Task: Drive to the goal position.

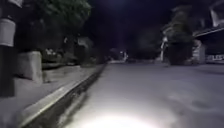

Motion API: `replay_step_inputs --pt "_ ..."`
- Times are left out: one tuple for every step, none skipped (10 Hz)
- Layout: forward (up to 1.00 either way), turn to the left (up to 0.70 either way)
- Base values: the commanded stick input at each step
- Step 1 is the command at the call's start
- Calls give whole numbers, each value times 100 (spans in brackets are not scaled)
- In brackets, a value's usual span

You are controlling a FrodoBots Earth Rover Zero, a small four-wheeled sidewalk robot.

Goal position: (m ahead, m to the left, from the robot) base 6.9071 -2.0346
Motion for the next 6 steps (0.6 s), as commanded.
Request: replay_step_inputs --pt "100 -40" --pt "100 -40" --pt "100 -40" --pt "100 -13" --pt "100 0" --pt "100 0"
